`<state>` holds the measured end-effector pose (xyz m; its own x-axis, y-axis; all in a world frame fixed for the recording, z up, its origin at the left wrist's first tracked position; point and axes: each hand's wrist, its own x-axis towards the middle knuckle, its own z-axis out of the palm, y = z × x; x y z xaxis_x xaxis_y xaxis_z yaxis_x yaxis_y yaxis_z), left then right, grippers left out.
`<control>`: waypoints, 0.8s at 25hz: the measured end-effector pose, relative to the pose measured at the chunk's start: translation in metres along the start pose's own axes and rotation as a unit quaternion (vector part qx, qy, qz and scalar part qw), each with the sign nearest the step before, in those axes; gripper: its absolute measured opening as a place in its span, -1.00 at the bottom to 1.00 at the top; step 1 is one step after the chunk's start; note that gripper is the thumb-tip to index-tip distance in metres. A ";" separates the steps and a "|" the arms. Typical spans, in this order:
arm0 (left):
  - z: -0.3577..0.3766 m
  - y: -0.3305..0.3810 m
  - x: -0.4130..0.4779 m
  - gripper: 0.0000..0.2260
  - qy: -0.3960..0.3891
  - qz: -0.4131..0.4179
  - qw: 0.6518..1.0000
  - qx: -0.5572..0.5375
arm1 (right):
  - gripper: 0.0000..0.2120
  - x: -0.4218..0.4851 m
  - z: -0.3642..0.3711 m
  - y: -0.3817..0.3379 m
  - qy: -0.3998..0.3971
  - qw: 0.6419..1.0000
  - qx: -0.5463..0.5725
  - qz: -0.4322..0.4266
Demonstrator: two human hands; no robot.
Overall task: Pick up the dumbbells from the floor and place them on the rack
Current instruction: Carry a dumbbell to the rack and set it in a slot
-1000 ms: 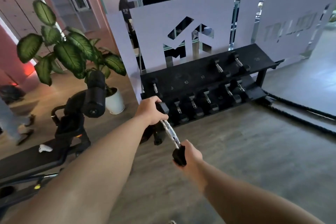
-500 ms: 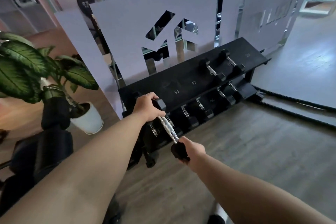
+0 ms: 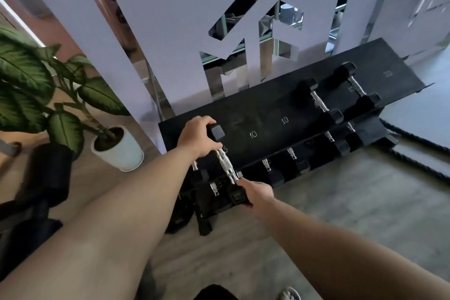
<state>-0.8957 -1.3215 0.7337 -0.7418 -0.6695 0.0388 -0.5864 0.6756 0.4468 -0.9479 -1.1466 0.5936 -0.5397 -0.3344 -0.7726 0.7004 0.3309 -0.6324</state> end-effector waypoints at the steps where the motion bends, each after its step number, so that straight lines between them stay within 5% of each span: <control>1: 0.005 -0.004 0.018 -0.40 -0.005 0.003 1.000 0.004 | -0.79 0.017 0.007 -0.008 -0.002 1.000 -0.006 0.006; 12: 0.096 -0.112 0.216 -0.42 -0.128 0.033 0.990 0.040 | -0.38 0.187 0.095 -0.061 0.090 0.994 -0.063 0.025; 20: 0.160 -0.151 0.287 -0.41 -0.202 0.033 0.975 0.082 | -0.39 0.260 0.128 -0.055 0.125 0.985 -0.087 0.079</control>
<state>-1.0718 -1.5658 0.5345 -0.8276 -0.4691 -0.3084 -0.5531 0.7753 0.3050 -1.0669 -1.3651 0.4351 -0.5438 -0.0472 -0.8379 0.7059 0.5142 -0.4871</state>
